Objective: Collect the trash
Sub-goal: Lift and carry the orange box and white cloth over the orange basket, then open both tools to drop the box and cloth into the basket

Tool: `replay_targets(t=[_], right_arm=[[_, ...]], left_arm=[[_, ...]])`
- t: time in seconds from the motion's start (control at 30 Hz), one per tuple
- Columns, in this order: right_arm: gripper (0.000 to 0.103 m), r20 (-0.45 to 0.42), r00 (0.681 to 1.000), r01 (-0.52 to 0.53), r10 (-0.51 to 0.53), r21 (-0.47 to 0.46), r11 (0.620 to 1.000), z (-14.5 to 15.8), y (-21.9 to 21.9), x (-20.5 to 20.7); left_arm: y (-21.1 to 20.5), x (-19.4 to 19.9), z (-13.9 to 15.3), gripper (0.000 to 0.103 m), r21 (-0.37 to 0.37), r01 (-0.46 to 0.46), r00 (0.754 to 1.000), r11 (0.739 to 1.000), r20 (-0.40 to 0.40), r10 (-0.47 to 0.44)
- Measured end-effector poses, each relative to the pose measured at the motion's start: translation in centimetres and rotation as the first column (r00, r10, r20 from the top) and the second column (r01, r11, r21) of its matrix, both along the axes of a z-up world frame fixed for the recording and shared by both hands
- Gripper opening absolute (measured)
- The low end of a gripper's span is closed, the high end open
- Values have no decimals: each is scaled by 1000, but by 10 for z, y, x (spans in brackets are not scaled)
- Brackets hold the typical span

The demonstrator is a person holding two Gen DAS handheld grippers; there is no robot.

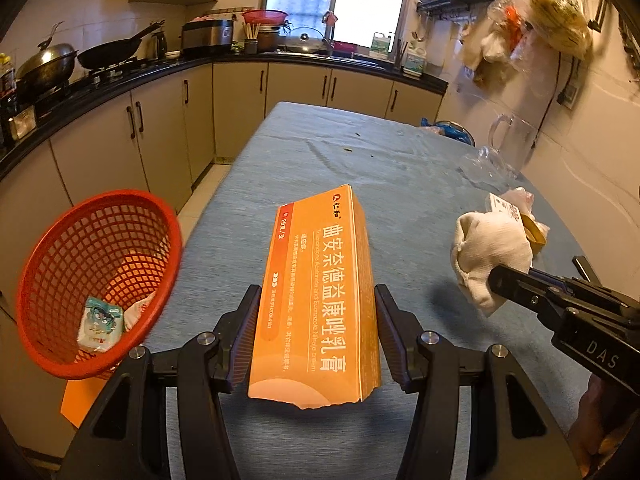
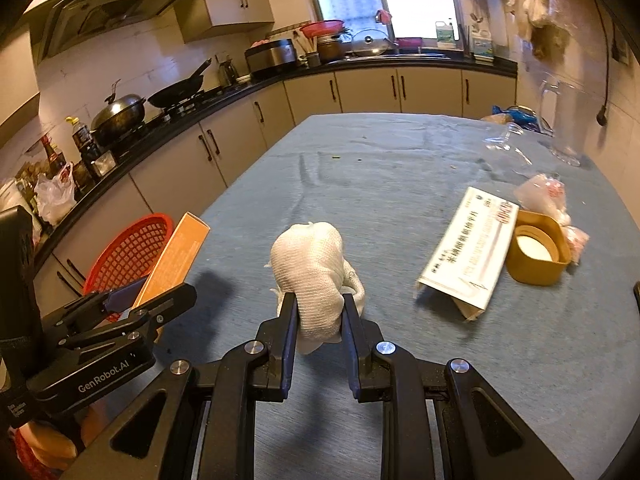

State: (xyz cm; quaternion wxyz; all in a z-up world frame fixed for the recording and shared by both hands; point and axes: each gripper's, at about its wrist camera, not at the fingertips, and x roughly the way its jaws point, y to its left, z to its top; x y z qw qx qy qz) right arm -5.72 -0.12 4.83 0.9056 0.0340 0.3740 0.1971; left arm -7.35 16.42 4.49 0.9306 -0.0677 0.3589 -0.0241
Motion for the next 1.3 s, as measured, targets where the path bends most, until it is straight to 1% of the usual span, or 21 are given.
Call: replay_targets(t=[0.23, 0.47, 0.8, 1.0, 1.1, 1.3], right_arm=[[22, -3, 999, -46, 46, -4, 999, 5, 24, 6], [22, -9, 993, -119, 119, 4, 993, 9, 62, 16], [22, 1, 974, -228, 228, 24, 973, 14, 125, 29], [23, 10, 959, -283, 283, 41, 958, 17, 159, 36], [23, -2, 952, -305, 306, 56, 951, 16, 177, 42], [23, -54, 931, -357, 362, 76, 931, 12, 212, 49]], left_arm=[[28, -5, 7, 54, -24, -51, 999, 998, 18, 51], [65, -12, 13, 54, -40, -120, 992, 992, 35, 122], [123, -23, 19, 54, -50, -239, 969, 970, 48, 242], [153, -25, 13, 54, -50, -293, 955, 955, 37, 295], [165, -26, 8, 54, -50, -316, 948, 948, 25, 317], [188, -21, -4, 54, -56, -351, 936, 935, -8, 351]])
